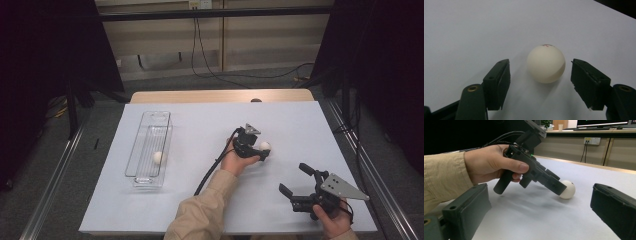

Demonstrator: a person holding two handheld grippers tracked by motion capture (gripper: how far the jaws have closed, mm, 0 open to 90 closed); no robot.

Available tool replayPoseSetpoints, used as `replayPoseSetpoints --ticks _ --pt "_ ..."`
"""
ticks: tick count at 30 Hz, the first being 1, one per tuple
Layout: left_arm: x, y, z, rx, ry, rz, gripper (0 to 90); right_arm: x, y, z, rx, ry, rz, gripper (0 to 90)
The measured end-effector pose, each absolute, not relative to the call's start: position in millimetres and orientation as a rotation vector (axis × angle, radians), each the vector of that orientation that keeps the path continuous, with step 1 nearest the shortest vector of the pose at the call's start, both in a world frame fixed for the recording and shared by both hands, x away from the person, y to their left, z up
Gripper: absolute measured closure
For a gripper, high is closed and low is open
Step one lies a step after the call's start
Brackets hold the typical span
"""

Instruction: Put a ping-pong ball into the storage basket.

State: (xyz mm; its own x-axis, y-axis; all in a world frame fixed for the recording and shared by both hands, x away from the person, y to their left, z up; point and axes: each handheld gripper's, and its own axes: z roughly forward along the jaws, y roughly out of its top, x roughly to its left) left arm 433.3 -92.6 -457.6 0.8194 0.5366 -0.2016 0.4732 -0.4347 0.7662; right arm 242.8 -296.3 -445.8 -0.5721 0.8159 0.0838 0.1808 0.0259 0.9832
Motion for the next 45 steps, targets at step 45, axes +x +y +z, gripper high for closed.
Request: replayPoseSetpoints --ticks 45 --pt "431.7 -87.6 -443.9 2.125 0.72 0.023 51.2 242.6 -297.6 -446.0 1.013 1.788 1.579 1.5"
